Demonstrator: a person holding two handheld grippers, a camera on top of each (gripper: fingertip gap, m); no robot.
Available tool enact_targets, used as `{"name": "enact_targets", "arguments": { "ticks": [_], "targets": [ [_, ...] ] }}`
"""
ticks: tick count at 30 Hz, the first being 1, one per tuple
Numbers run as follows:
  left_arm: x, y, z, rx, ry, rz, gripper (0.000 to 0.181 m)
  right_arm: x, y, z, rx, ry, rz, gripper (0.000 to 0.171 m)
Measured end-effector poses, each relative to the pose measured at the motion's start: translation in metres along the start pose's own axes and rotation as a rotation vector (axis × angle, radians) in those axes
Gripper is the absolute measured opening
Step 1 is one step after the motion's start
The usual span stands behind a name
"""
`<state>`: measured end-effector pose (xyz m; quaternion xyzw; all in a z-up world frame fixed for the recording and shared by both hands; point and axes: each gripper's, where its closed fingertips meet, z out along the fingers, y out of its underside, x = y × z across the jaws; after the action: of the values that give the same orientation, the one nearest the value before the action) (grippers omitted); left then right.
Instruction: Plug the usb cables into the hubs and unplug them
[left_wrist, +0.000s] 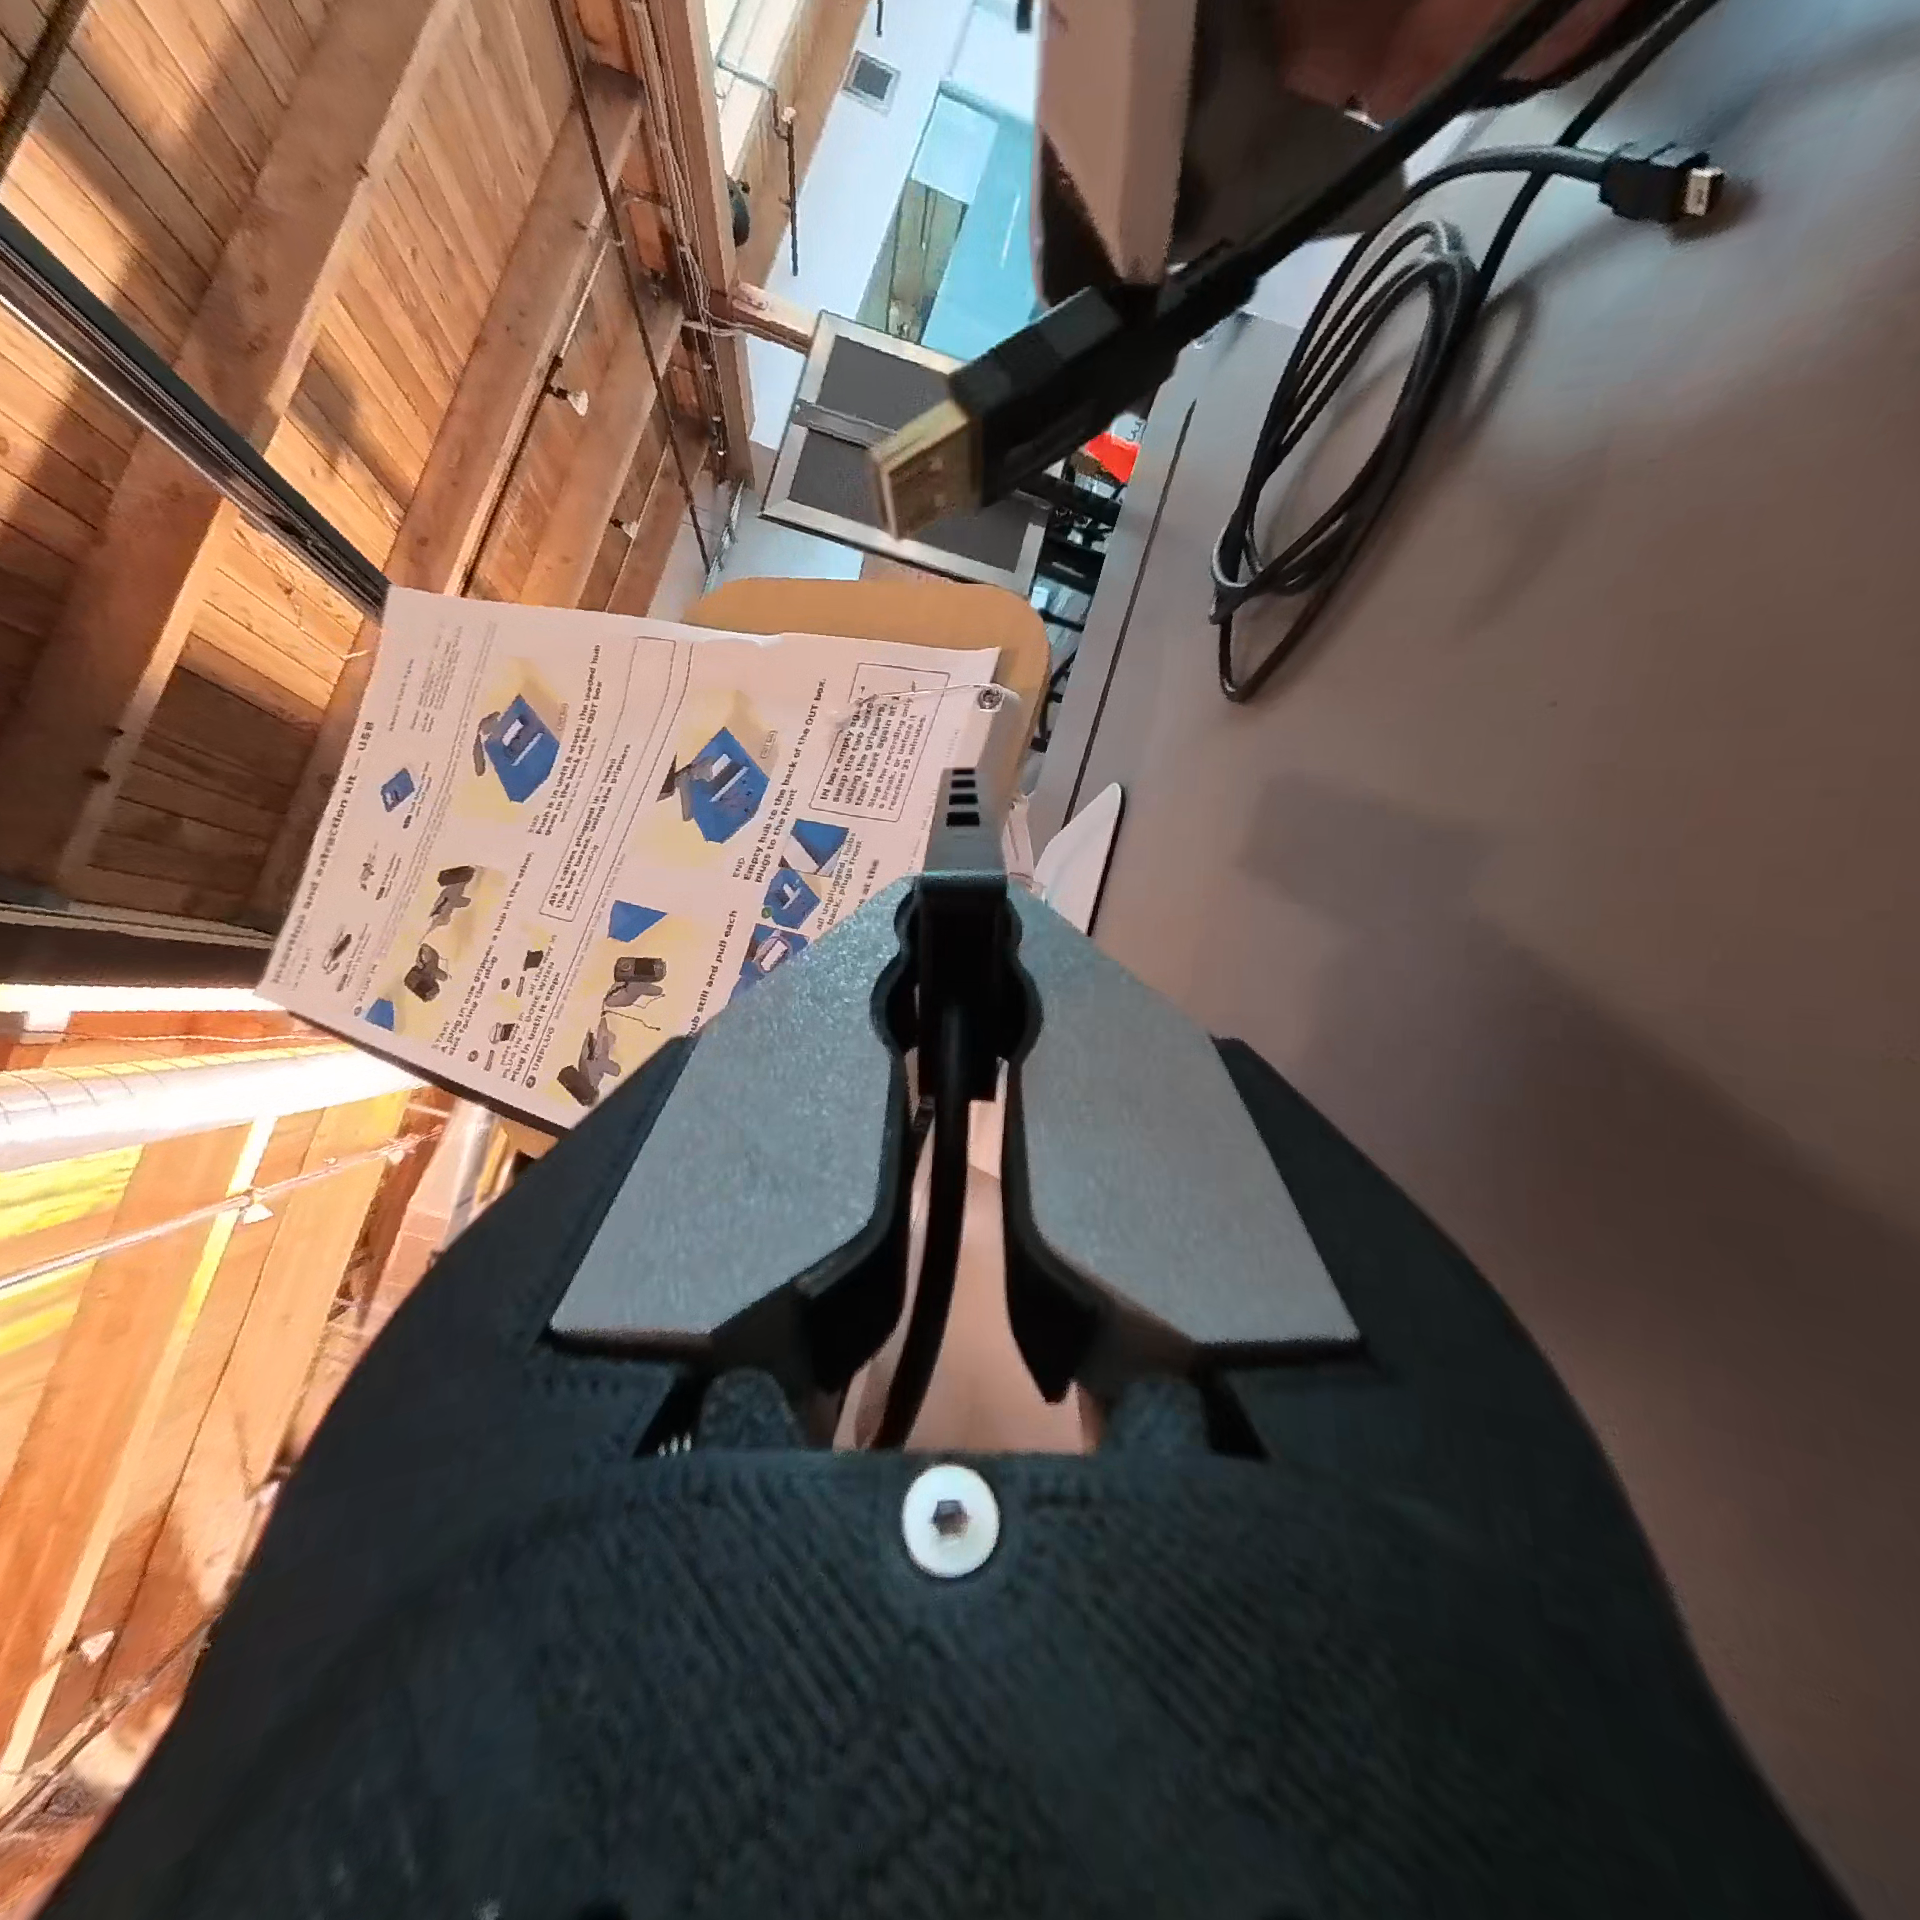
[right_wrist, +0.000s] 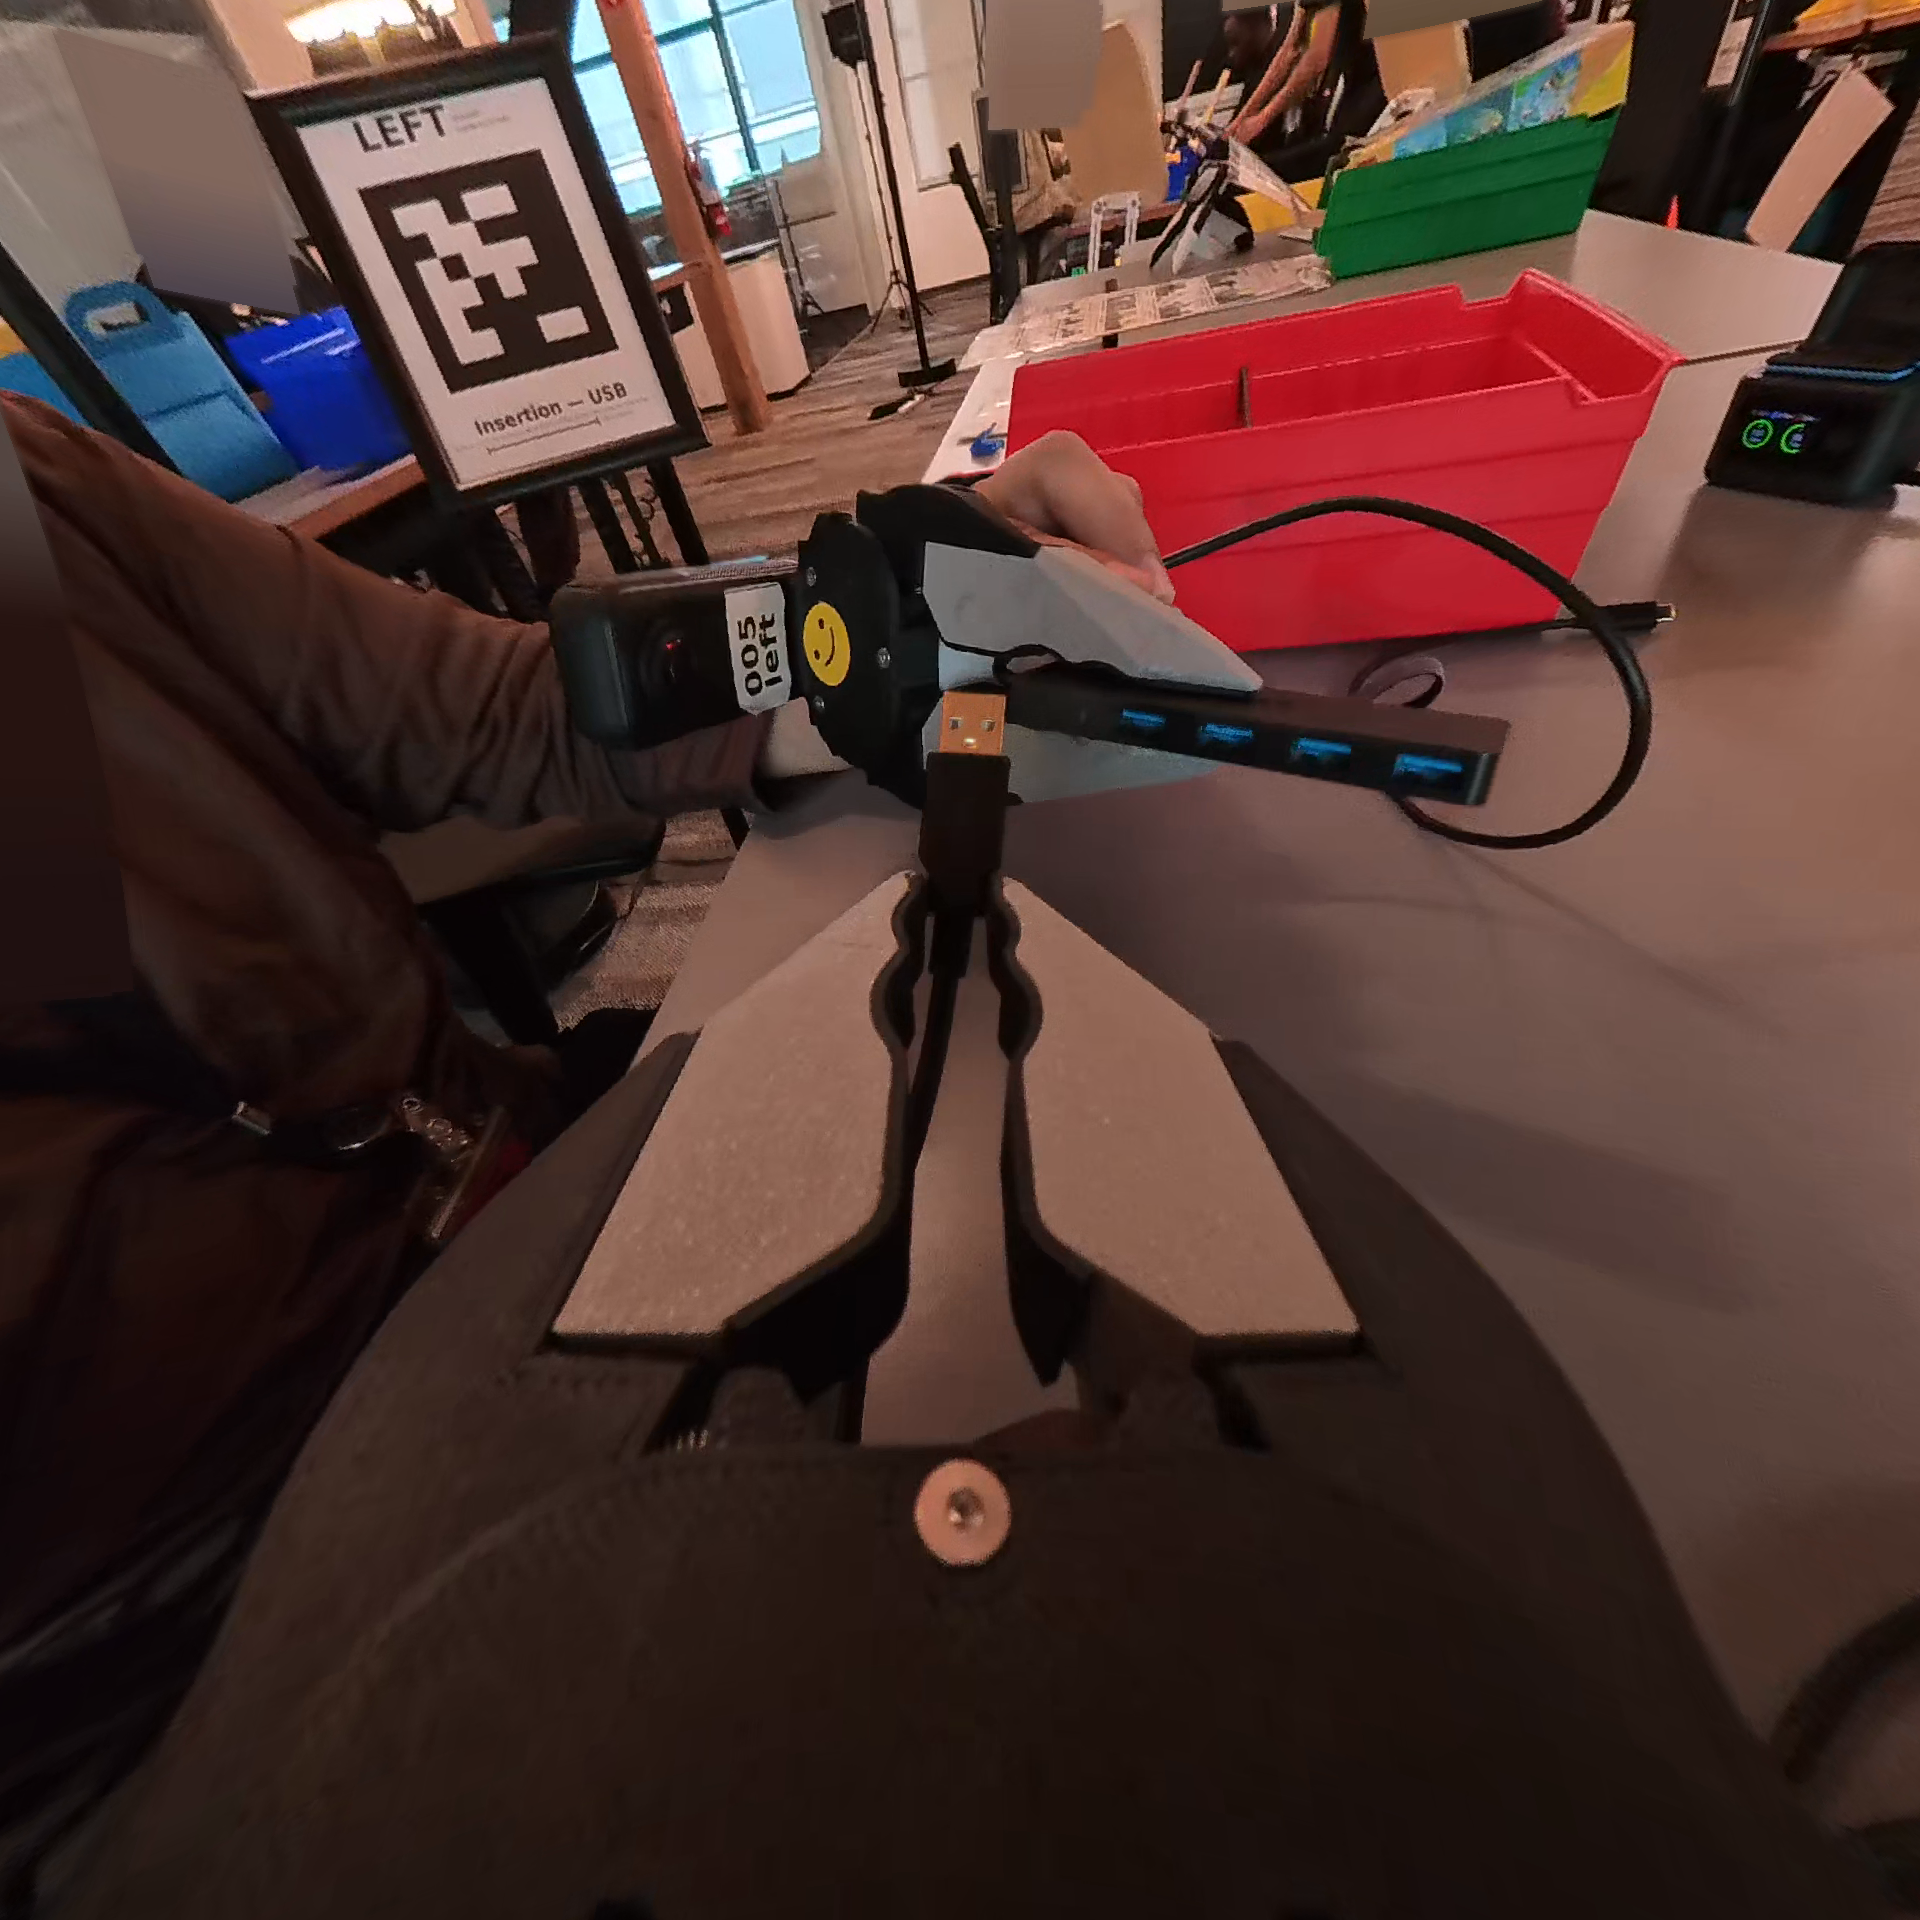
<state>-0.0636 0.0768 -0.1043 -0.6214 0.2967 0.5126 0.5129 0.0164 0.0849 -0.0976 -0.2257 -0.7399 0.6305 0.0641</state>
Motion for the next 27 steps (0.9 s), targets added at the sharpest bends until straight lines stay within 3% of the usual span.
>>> {"name": "enact_targets", "arguments": {
  "ticks": [4,10,14,27],
  "targets": [
    [-0.003,0.0,-0.001,0.003,-0.003,-0.001,0.009,0.004,-0.001,-0.001,0.002,0.029,0.011,0.008],
    [0.009,0.009,0.003,-0.05,0.041,0.051,0.009,0.037,0.02,0.005,-0.179,0.313,-0.032,0.008],
    [0.017,0.019,0.009,-0.128,0.021,0.266,0.009,0.049,0.036,0.011,-0.302,0.433,-0.075,0.008],
    [0.038,0.021,0.019,-0.186,0.046,0.414,0.009,0.058,0.049,0.009,-0.437,0.573,-0.157,0.008]
  ]
}}
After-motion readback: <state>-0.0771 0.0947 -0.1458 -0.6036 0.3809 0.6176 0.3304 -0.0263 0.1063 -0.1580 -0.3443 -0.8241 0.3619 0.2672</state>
